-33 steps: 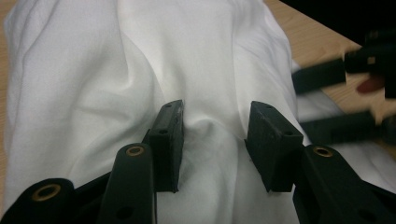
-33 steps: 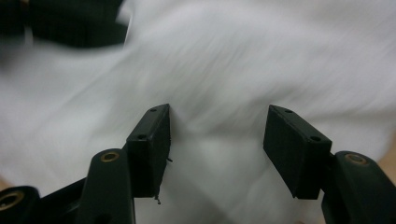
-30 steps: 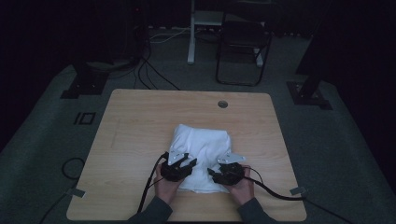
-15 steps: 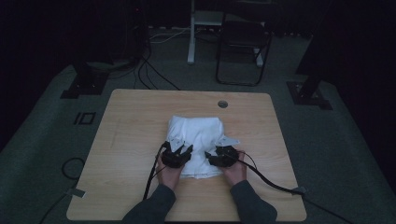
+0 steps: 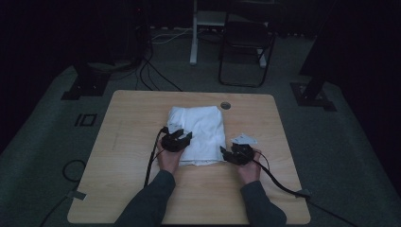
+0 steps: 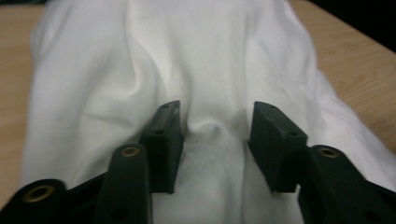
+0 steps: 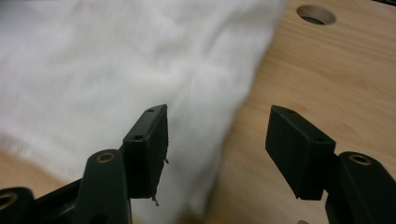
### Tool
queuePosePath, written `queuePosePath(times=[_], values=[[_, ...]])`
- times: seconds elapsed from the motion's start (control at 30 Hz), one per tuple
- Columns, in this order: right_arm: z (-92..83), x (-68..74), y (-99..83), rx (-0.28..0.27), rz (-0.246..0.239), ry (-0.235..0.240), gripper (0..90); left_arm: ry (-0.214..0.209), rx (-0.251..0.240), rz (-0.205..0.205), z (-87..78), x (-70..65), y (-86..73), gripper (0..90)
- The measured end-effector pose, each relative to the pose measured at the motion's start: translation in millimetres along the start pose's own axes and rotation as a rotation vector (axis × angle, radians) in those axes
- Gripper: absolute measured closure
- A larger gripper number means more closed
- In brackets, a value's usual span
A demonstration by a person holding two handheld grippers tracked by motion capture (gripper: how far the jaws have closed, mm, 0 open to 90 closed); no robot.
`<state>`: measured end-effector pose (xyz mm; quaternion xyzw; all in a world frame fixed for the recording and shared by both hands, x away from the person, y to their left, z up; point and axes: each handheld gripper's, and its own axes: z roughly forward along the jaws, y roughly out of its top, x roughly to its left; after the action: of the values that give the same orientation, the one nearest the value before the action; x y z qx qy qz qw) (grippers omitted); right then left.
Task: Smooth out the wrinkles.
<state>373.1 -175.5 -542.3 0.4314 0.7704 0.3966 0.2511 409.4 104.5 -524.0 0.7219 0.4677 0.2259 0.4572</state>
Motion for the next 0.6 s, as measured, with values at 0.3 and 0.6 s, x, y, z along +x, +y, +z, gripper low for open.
queuePosePath(times=[0.3, 0.6], values=[[-18.7, -18.4, -32.3, 0.038, 0.025, -0.024, 37.7, -0.023, -0.093, 0.054, -51.1, -0.4, 7.3, 42.5], [-16.4, -17.9, -34.0, 0.048, 0.036, -0.015, 37.0, -0.023, -0.077, 0.058, -76.0, 12.7, -2.6, 41.9]])
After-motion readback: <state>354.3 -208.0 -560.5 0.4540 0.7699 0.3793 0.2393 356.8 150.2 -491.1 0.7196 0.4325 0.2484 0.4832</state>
